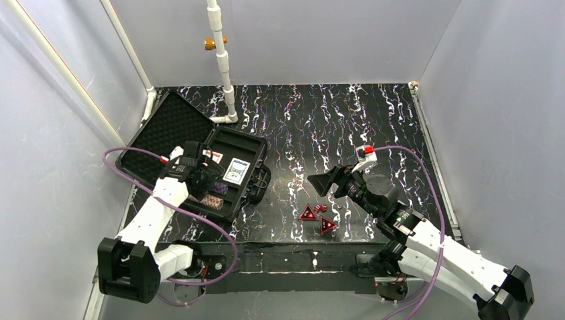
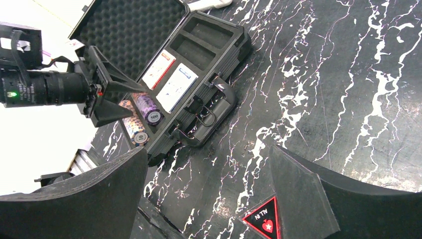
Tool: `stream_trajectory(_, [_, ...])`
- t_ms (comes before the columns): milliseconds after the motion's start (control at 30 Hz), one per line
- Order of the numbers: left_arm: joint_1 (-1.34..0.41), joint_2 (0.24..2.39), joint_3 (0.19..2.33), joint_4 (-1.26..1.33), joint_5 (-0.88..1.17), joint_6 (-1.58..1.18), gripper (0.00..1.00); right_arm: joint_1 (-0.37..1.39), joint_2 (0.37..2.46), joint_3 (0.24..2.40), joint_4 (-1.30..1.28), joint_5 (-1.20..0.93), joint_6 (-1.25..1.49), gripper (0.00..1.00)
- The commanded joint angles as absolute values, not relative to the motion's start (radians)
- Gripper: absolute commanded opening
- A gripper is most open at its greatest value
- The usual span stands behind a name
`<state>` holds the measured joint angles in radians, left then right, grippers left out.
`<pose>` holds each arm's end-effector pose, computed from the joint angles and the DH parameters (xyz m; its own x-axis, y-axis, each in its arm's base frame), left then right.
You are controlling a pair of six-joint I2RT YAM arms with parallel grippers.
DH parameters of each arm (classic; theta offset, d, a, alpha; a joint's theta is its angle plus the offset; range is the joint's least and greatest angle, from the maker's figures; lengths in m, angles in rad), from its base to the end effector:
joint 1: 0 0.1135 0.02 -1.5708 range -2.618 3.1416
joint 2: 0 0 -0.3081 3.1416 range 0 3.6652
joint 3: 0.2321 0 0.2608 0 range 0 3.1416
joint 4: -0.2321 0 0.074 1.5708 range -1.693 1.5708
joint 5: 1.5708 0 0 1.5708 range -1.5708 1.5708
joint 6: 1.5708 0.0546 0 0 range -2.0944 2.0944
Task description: Pack up texas hold em set
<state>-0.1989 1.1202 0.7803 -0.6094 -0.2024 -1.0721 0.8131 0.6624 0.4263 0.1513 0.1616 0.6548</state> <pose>0.2172 -0.0326 0.2591 -0.4504 -0.7868 -0.4220 -0.6622 0.6114 -0.4332 0.1200 0.1140 0.2911 -0.4157 0.4352 -0.7986 -0.4458 0.6678 0.5960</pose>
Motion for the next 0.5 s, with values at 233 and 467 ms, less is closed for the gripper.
stream_trajectory(233, [-0.196,1.065,0.878,-0.704,-0.206,-0.861,0.54,0.818,0.659,0.418,0.202,0.166,0.661,0.98])
stream_trajectory(467, [-0.225,1.104,0.842,-0.616,-0.093,-0.701,0.49,0.818,0.651,0.392,0.204,0.162,0.679,0.98])
